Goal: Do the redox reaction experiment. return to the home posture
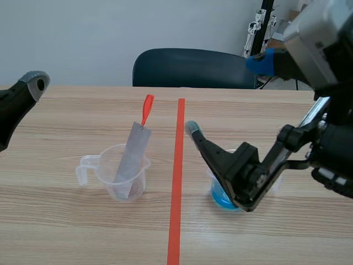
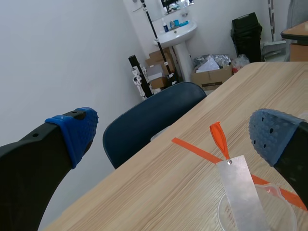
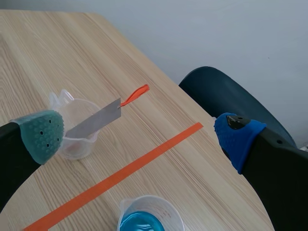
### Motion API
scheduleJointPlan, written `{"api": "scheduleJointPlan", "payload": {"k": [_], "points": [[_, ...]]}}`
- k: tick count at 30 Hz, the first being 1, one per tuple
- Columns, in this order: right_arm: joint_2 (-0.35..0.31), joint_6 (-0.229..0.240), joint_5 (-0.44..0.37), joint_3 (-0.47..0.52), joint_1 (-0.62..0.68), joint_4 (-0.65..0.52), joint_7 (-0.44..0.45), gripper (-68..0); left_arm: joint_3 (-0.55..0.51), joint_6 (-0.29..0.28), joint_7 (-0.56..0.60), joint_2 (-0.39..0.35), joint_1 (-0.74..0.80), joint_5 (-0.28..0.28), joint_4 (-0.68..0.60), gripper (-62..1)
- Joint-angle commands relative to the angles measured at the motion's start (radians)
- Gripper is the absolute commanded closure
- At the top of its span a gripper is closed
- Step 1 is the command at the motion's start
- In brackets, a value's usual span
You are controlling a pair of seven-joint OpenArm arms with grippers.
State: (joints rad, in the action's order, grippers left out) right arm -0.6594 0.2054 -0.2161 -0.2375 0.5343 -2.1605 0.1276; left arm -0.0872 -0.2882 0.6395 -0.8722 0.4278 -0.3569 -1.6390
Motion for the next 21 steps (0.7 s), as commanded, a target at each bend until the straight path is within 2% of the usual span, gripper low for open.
{"api": "scheduleJointPlan", "payload": {"k": [1,6,11,13,16,21], "points": [[-0.009,-0.004,0.004,0.003,0.015,-0.029,0.021,-67.9,0.008,0.014,0.014,0.005,-0.004,-0.013,-0.012,-62.3],[-0.071,-0.005,0.008,0.003,0.077,-0.044,0.056,-67.9,0.072,0.018,0.014,0.005,-0.032,-0.013,-0.012,-62.3],[-0.123,-0.068,0.007,0.049,0.123,-0.044,0.059,-67.9,0.101,0.078,-0.007,0.01,-0.05,-0.013,-0.012,-62.3],[-0.137,-0.066,-0.005,0.086,0.144,-0.043,0.06,-67.9,0.101,0.087,-0.02,0.01,-0.049,-0.013,-0.011,-62.3],[-0.148,-0.057,-0.066,0.13,0.161,-0.041,0.06,-67.9,0.101,0.119,-0.039,0.01,-0.049,-0.013,-0.004,-62.3],[-0.153,-0.04,-0.103,0.184,0.164,-0.033,0.055,-67.9,0.101,0.118,-0.063,0.01,-0.049,-0.012,-0.003,-62.3]]}}
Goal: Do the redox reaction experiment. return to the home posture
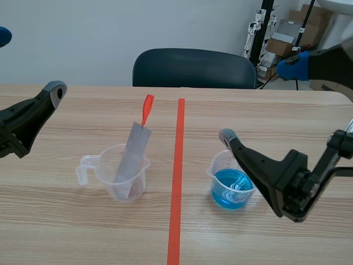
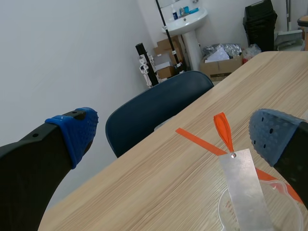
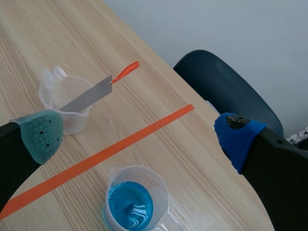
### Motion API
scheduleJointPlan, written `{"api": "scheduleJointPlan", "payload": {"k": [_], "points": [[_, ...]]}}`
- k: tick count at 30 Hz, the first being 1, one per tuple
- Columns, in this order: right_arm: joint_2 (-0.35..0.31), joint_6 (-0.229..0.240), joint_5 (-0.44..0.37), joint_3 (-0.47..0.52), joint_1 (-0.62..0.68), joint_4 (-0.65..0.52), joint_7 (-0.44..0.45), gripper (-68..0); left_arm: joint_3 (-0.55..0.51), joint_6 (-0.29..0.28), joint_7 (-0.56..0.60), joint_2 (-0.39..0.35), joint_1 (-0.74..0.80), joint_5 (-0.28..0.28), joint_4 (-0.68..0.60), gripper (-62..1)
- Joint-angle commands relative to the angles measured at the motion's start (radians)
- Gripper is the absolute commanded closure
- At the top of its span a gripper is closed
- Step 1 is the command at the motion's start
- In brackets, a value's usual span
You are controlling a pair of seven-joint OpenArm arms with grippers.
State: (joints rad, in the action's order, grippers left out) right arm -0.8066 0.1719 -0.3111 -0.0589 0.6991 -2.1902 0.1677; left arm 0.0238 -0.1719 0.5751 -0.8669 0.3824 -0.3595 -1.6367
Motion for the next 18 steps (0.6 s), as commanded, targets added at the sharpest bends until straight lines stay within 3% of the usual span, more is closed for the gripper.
{"api": "scheduleJointPlan", "payload": {"k": [1,4,7,12,18], "points": [[-0.006,-0.006,-0.008,0.014,0.0,0.002,0.016,-67.9,-0.01,0.002,-0.002,0.005,-0.003,-0.009,-0.005,-62.3],[-0.021,-0.005,-0.008,0.027,-0.001,0.015,0.023,-67.9,-0.01,0.002,-0.008,0.004,-0.003,-0.003,0.006,-62.3],[-0.067,-0.005,-0.007,0.027,-0.001,0.016,0.031,-67.9,-0.01,0.002,-0.021,0.005,-0.003,0.047,0.026,-62.3],[-0.133,-0.007,-0.008,0.027,-0.001,0.016,0.046,-67.9,-0.01,0.002,-0.024,0.004,-0.003,0.054,0.049,-62.3],[-0.15,-0.025,-0.008,0.028,-0.002,0.016,0.047,-67.9,-0.01,0.001,-0.027,0.005,0.0,0.073,0.063,-62.3]]}}
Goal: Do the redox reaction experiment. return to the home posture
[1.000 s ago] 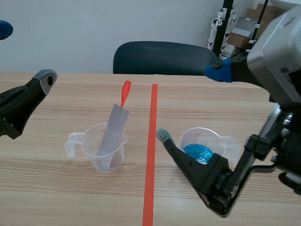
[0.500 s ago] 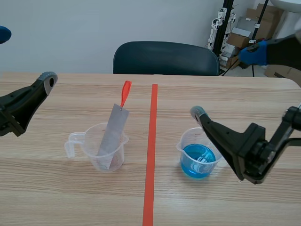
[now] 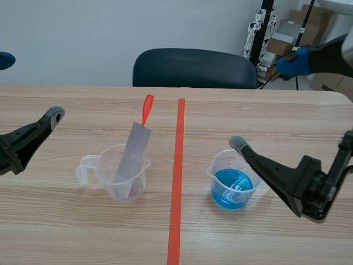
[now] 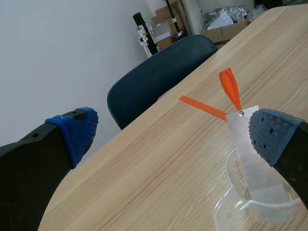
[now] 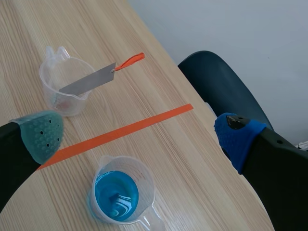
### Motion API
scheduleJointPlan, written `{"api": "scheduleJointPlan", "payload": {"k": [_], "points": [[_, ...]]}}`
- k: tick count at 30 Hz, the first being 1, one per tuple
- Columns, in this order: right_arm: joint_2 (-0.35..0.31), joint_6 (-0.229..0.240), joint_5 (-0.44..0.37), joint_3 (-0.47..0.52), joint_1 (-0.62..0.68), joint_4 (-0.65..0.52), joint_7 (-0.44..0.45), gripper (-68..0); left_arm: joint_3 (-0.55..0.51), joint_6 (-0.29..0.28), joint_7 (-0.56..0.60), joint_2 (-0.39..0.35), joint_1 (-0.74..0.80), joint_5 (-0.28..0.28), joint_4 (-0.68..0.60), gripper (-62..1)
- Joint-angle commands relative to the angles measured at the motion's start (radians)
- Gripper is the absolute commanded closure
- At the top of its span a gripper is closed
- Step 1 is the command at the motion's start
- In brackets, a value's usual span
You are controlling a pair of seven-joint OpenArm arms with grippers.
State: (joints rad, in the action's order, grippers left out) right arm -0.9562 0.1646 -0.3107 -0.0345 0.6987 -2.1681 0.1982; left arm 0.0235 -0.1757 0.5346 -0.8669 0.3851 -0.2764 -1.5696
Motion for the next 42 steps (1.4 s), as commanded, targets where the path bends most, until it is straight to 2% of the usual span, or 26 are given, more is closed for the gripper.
{"api": "scheduleJointPlan", "payload": {"k": [1,3,10,12,20,42], "points": [[-0.002,-0.019,-0.008,0.004,-0.001,-0.006,0.018,-67.9,-0.01,0.005,0.014,0.005,-0.003,-0.01,-0.003,-62.3],[-0.008,-0.018,-0.008,0.011,-0.001,-0.006,0.019,-67.9,-0.01,0.005,0.014,0.005,-0.003,0.011,0.0,-62.3],[-0.066,-0.019,-0.015,0.038,-0.002,0.007,0.035,-67.9,-0.01,0.001,0.08,0.005,-0.003,0.176,0.0,-62.3],[-0.081,-0.016,-0.014,0.045,-0.003,0.019,0.038,-67.9,-0.01,0.001,0.098,0.005,-0.003,0.196,0.0,-62.3],[-0.105,-0.015,-0.007,0.069,-0.003,0.066,0.08,-67.9,-0.01,0.001,0.101,0.005,-0.003,0.195,0.0,-62.3],[-0.101,-0.015,-0.008,0.069,-0.003,0.068,0.078,-67.9,-0.01,0.001,0.101,0.005,-0.003,0.195,0.0,-62.3]]}}
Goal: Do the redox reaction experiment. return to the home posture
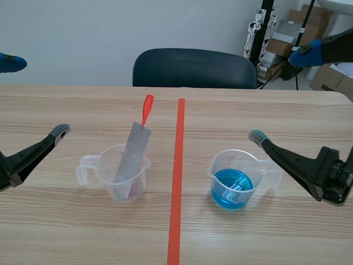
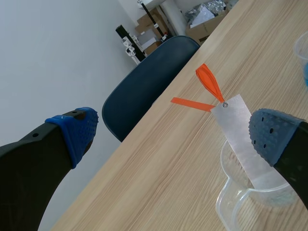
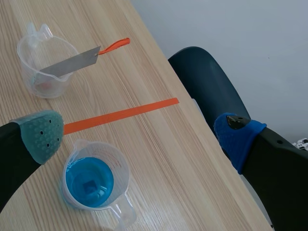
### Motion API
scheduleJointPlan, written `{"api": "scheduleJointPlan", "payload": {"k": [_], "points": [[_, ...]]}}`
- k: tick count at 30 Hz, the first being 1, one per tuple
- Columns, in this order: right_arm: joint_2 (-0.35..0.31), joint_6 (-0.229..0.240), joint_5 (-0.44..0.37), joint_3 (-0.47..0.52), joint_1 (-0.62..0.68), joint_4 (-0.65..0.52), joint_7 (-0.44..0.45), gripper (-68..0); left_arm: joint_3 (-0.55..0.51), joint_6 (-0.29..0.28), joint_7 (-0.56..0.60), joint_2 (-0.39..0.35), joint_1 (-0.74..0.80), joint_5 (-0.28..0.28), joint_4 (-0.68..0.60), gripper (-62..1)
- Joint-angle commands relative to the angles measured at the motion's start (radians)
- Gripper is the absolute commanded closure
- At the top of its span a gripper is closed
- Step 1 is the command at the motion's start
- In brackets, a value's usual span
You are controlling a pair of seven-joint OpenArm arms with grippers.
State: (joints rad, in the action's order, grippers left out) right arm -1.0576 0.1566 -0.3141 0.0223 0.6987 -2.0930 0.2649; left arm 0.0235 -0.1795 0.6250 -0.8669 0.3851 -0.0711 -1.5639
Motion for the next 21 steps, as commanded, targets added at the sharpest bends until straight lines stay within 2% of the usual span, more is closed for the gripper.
{"api": "scheduleJointPlan", "payload": {"k": [1,16,21], "points": [[0.0,-0.007,-0.004,0.012,-0.003,-0.008,0.011,-67.9,-0.01,0.005,0.01,0.005,-0.003,-0.01,-0.006,-62.3],[0.0,-0.006,-0.004,0.012,-0.003,-0.008,0.01,-67.9,-0.01,0.005,0.01,0.005,-0.003,-0.01,-0.006,-62.3],[0.0,-0.007,-0.003,0.012,-0.003,-0.008,-0.016,-67.9,-0.01,0.005,0.01,0.005,-0.003,-0.01,-0.006,-62.3]]}}
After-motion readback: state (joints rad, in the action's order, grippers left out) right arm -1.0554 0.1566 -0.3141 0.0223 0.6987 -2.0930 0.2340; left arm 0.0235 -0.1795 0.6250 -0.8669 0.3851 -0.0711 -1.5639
